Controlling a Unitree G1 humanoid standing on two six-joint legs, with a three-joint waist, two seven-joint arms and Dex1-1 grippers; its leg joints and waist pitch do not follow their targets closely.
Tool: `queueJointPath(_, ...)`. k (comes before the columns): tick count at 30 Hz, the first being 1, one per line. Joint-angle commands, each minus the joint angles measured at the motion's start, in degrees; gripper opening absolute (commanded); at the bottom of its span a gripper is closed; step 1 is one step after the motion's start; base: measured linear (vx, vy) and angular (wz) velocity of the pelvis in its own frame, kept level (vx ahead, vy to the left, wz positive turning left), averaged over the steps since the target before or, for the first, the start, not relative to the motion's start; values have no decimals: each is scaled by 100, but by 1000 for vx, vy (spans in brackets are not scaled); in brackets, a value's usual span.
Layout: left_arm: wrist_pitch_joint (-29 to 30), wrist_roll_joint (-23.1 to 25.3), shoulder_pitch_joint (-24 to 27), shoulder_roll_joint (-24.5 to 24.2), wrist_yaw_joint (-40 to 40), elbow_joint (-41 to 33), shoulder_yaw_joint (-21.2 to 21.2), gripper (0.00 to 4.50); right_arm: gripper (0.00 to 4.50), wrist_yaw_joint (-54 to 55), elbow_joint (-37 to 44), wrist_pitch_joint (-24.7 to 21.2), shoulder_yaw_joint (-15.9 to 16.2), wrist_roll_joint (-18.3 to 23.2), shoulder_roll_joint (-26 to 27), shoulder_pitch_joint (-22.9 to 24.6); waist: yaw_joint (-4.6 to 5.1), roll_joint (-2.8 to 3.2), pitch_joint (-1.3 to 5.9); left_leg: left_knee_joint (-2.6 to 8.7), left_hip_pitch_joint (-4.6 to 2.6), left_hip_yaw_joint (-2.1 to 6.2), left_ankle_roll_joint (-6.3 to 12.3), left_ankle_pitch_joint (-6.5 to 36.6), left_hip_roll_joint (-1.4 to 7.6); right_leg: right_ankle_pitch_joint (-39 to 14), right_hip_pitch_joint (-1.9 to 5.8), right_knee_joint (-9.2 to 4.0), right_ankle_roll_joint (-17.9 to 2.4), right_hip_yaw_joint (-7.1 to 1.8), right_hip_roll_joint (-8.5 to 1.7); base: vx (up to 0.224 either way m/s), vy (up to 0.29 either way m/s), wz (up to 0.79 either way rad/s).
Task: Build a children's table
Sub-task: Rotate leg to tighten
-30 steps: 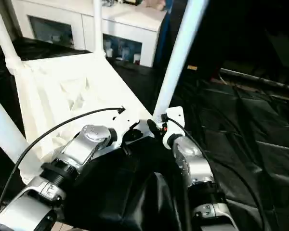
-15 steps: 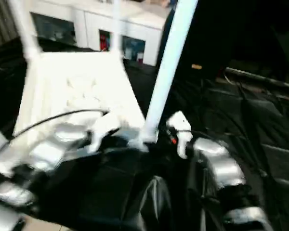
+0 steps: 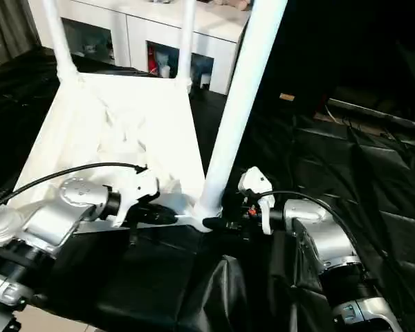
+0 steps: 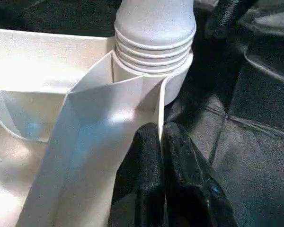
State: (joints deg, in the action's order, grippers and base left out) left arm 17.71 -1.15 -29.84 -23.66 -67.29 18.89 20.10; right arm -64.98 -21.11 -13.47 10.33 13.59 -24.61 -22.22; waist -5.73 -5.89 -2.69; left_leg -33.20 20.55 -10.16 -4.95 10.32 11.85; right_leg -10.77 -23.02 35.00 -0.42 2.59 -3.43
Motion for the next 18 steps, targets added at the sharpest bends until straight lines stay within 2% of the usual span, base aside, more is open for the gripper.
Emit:
queueJointPath(1,73,-35,84,117,-73,-48,160,0,325,-89,-114,15,122,-18,58,-68,-5,-9,298,374,-44,20,133,1041,161,-1347,245,-406,-1023,-222,-436,0,0,0)
queueJointPath(7,71,-25,110,112,-55,-77,174,0,278,-77,-203,76,142,-92,99,-106,-10,-1,303,368,-46,17,129,994,160,-1230,249,-395,-1045,-223,-431,0,0,0)
queueJointPath(10,57,-13,116,109,-46,-73,196,0,265,-81,-230,113,158,-136,102,-107,-7,0,288,378,-55,21,92,1151,161,-1500,238,-426,-984,-223,-434,0,0,0)
queueJointPath(17,86,41,145,254,228,-23,165,0,256,-23,-252,121,150,-154,130,-26,-4,-17,300,372,-50,21,109,1075,161,-1390,248,-413,-985,-225,-430,0,0,0)
queueJointPath(18,121,124,65,411,558,133,104,0,256,368,-349,131,31,-197,260,0,-3,-18,292,376,-49,21,98,1082,164,-1446,241,-420,-975,-227,-435,0,0,0)
